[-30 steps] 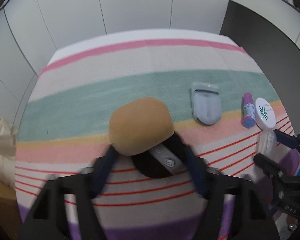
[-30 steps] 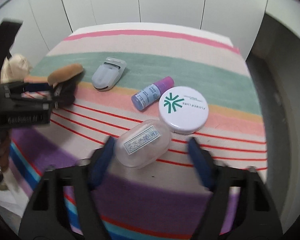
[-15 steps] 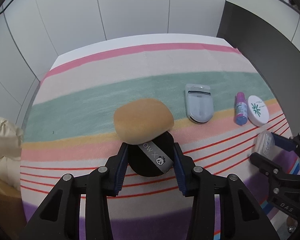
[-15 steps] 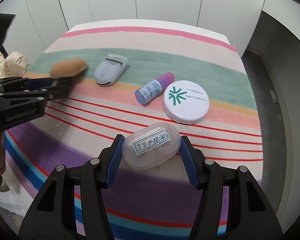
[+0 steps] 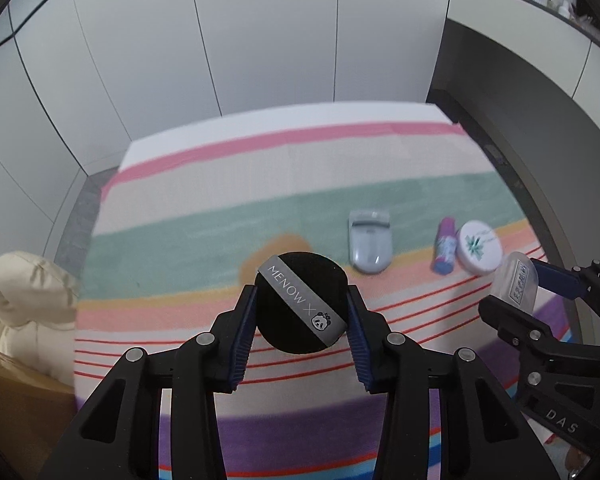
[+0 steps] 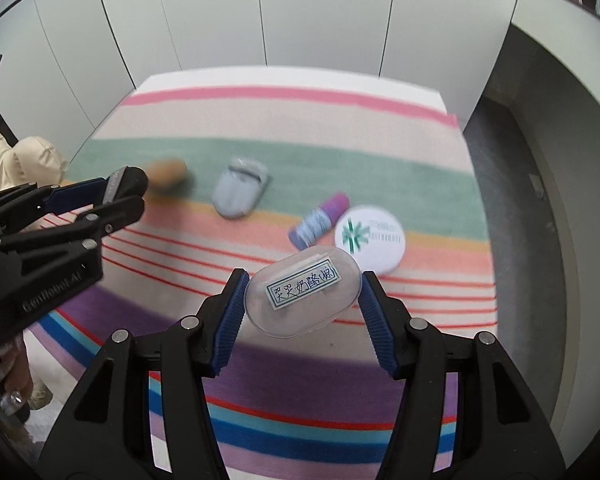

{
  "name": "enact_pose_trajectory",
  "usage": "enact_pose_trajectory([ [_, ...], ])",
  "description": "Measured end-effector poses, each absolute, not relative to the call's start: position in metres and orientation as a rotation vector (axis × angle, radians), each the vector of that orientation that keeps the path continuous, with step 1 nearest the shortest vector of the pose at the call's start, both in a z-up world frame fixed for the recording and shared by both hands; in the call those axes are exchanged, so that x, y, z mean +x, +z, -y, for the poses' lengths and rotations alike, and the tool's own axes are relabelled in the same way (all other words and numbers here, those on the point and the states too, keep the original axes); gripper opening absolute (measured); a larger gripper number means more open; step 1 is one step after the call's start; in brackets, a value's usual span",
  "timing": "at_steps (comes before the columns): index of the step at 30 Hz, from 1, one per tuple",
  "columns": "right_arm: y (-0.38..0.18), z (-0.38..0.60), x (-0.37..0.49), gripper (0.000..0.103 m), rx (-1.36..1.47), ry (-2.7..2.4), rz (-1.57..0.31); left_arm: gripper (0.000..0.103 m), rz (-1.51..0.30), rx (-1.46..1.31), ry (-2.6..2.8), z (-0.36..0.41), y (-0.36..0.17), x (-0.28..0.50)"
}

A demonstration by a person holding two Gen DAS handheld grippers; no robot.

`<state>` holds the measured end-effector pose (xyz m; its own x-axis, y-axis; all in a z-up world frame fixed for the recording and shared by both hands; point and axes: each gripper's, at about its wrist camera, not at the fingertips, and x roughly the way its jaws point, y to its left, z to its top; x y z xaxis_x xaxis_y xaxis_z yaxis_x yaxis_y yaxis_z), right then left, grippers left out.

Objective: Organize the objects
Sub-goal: 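Lift the black compact and clear case and carry both toward the box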

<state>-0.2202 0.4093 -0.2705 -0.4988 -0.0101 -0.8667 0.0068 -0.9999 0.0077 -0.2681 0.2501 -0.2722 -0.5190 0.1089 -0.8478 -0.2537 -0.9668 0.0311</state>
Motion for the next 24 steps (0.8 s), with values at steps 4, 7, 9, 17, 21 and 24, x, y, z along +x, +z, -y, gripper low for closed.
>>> enact_pose_trajectory([
  [4,-0.235,-0.403,-0.222,0.059,1.514,-2.729,0.000,0.043,-0.209,-1.361,2.586,-0.247,-0.238,-0.269],
  [7,-0.210,-0.401,-0.225,0.059,1.493,-2.726,0.011,0.043,-0.177,-1.312,2.572,-0.242,-0.210,-0.267],
  [9,-0.190,-0.402,-0.226,0.059,1.478,-2.724,0.047,0.043,-0.176,-1.296,2.575,-0.236,-0.193,-0.267],
  [17,-0.102,-0.401,-0.225,0.059,1.369,-2.798,0.047,0.043,-0.156,-1.212,2.753,-0.198,-0.111,-0.264],
  [21,-0.071,-0.397,-0.221,0.059,1.319,-2.833,0.059,0.043,-0.090,-1.162,2.802,-0.181,-0.073,-0.257],
  [24,-0.059,-0.395,-0.217,0.059,1.306,-2.843,0.078,0.043,-0.060,-1.173,2.811,-0.174,-0.065,-0.253],
])
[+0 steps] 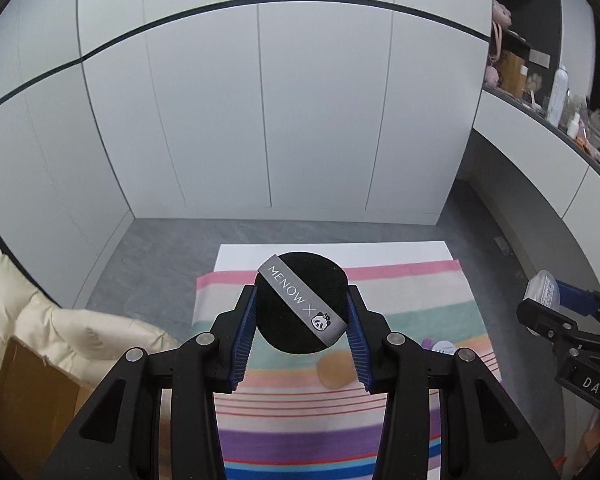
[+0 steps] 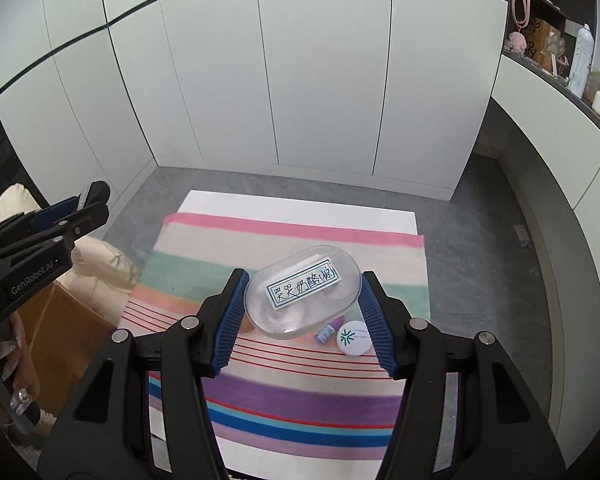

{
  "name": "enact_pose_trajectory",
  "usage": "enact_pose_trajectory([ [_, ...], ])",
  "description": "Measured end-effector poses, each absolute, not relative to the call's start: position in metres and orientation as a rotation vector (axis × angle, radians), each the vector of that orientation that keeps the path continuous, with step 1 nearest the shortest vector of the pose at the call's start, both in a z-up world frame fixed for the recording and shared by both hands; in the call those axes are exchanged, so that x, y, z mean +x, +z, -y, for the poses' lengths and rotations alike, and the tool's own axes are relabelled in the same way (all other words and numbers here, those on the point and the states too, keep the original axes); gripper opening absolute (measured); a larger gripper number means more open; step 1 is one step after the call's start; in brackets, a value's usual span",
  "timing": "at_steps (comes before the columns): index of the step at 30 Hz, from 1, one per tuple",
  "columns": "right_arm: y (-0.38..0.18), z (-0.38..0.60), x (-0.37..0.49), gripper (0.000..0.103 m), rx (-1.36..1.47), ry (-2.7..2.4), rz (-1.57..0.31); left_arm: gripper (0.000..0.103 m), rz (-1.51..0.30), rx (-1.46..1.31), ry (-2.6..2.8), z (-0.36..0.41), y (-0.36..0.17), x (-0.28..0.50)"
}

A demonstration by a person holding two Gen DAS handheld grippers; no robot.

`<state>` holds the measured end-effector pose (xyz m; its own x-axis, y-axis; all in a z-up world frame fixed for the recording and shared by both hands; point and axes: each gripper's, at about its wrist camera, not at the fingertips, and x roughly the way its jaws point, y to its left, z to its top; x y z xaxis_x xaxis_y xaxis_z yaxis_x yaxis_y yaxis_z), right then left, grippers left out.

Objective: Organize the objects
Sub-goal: 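Lift the black compact and clear case and carry both toward the box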

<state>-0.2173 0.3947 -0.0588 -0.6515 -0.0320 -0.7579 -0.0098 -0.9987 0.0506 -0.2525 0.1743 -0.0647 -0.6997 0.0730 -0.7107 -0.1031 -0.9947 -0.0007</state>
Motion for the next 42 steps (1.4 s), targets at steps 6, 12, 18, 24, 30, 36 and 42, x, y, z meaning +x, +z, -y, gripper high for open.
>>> enact_pose_trajectory([
  [6,-0.056,-0.395,-0.211,0.059,1.309,-2.854,0.104,0.043,-0.027,-1.254,2.780,-0.171,-0.074,-0.249],
  [12,-0.051,-0.395,-0.196,0.059,1.306,-2.850,0.142,0.043,-0.030,-1.271,2.774,-0.171,-0.075,-0.241],
  [18,-0.049,-0.398,-0.178,0.059,1.327,-2.863,0.137,0.043,-0.063,-1.288,2.761,-0.174,-0.077,-0.222],
  [24,-0.051,-0.404,-0.149,0.059,1.330,-2.864,0.181,0.043,-0.092,-1.297,2.733,-0.176,-0.077,-0.194],
  [30,-0.052,-0.401,-0.116,0.059,1.301,-2.856,0.193,0.043,-0.115,-1.297,2.716,-0.176,-0.075,-0.164],
  [36,-0.057,-0.398,-0.079,0.059,1.298,-2.844,0.200,0.043,-0.119,-1.315,2.721,-0.169,-0.080,-0.129],
  [42,-0.064,-0.396,-0.038,0.059,1.335,-2.878,0.177,0.043,-0.155,-1.346,2.702,-0.153,-0.087,-0.093],
])
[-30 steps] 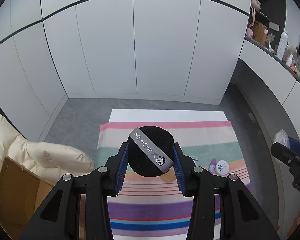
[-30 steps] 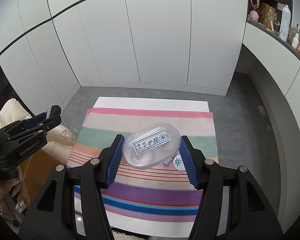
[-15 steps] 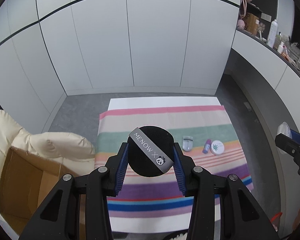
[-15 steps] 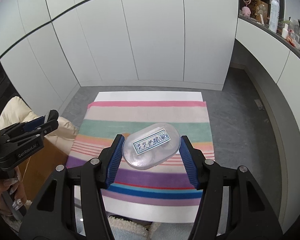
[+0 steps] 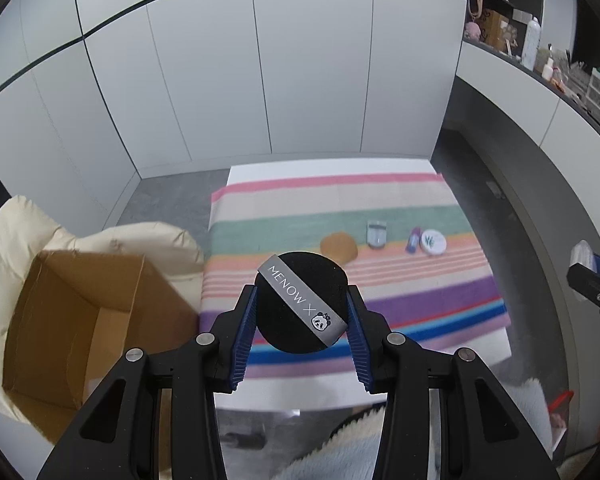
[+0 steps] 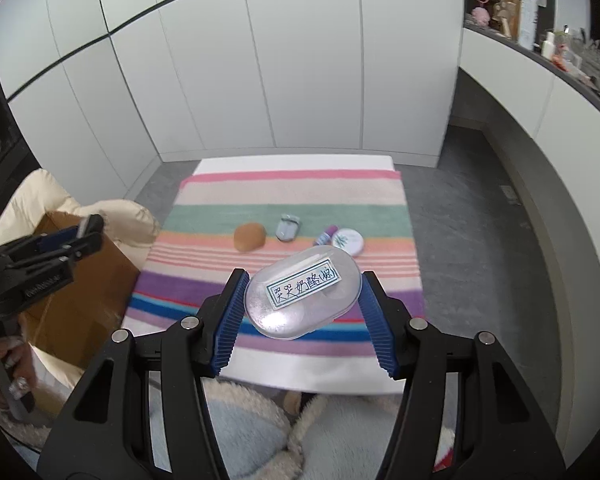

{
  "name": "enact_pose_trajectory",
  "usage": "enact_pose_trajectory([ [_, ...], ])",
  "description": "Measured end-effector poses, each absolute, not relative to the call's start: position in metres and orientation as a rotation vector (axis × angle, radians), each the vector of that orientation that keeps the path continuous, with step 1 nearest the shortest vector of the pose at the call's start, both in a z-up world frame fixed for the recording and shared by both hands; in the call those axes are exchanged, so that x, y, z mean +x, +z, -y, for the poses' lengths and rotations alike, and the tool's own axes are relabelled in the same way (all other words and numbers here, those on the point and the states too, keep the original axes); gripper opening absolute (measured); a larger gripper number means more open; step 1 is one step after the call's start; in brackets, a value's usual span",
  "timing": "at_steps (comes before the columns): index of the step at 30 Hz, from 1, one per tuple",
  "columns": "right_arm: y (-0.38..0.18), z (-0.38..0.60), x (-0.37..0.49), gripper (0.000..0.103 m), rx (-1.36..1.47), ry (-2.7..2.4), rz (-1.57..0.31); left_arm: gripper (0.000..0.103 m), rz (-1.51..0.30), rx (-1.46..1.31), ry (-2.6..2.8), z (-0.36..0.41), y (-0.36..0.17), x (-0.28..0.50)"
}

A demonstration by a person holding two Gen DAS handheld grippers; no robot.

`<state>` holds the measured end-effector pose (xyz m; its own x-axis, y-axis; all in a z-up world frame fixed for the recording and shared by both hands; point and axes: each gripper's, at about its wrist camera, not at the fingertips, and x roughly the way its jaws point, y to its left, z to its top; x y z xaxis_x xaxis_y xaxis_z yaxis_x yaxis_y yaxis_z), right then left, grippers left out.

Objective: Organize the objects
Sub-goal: 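Lift the black compact and clear case and carry both toward the box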

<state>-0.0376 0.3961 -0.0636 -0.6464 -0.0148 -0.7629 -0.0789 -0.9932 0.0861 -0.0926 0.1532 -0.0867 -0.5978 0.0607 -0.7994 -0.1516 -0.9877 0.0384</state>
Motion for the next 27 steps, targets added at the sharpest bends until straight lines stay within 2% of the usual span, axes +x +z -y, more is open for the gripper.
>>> enact_pose_trajectory([
  [6,-0.061,-0.389,0.010,0.059,-1.292,2.799,-0.180,0.043,-0.207,-1.288,2.747,-0.134,-0.077,-0.054],
  [10,-0.057,-0.383,0.029,0.059,-1.296,2.812,-0.195,0.043,-0.175,-1.295,2.729,-0.128,-0.075,-0.044],
  [27,-0.051,-0.366,0.040,0.059,-1.285,2.827,-0.138,0.043,-0.209,-1.268,2.704,-0.136,-0.073,-0.031],
])
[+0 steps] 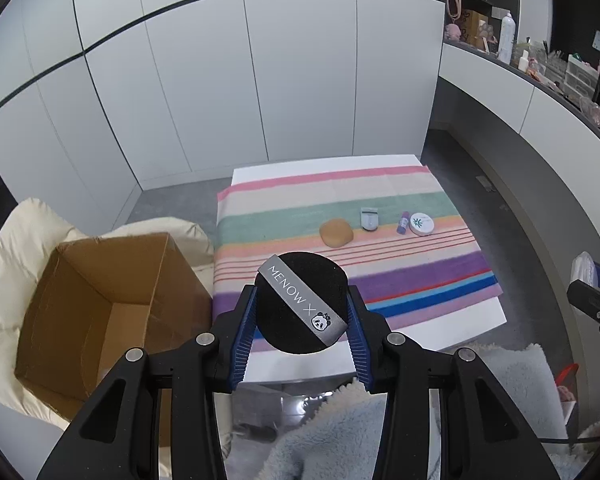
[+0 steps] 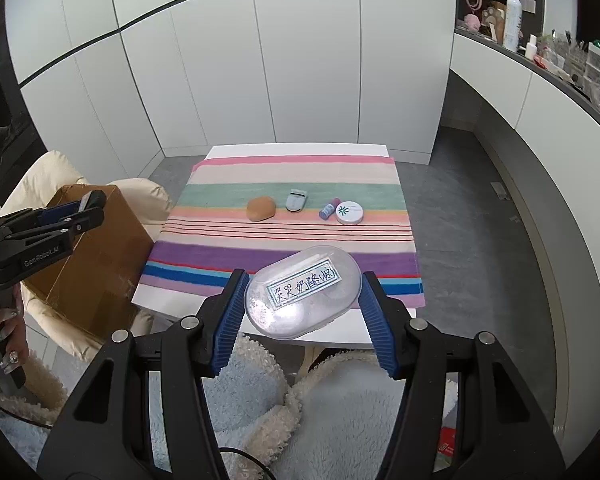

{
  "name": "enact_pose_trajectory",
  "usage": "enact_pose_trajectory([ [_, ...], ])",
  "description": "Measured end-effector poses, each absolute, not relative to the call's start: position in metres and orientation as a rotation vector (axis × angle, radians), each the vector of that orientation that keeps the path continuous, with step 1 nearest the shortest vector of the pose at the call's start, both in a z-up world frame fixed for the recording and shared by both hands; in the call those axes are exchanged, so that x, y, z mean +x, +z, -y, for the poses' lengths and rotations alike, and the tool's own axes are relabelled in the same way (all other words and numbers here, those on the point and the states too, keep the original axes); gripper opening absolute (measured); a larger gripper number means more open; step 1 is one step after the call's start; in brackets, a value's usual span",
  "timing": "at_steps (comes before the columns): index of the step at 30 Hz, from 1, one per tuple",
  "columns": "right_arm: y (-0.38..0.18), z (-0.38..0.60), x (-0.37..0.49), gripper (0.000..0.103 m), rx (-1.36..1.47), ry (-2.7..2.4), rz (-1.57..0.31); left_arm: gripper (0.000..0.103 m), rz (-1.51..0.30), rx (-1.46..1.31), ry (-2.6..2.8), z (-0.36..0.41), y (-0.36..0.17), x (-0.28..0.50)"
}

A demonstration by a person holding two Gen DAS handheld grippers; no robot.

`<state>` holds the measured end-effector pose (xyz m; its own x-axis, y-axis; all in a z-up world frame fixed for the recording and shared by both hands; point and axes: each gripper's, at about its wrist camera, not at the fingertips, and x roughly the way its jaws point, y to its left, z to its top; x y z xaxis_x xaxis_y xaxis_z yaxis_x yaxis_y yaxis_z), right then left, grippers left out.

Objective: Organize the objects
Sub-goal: 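Lift the black compact and clear case and carry both toward the box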

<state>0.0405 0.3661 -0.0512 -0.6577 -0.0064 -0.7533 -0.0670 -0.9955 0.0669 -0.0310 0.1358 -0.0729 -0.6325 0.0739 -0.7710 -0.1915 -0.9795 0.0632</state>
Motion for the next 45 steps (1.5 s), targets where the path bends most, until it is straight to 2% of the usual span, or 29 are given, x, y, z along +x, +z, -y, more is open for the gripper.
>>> enact_pose_trajectory([
  [27,-0.055,-0.276,0.016,0.059,-1.369,2.982,0.024,0.043,-0.059,-1.404,2.794,-0.052,-0.084,-0.015],
  [45,-0.062,-0.161,0.003,0.059,-1.489,3.191,0.199,0.043,0.099,-1.513,2.977,0.058,-0.087,0.031],
])
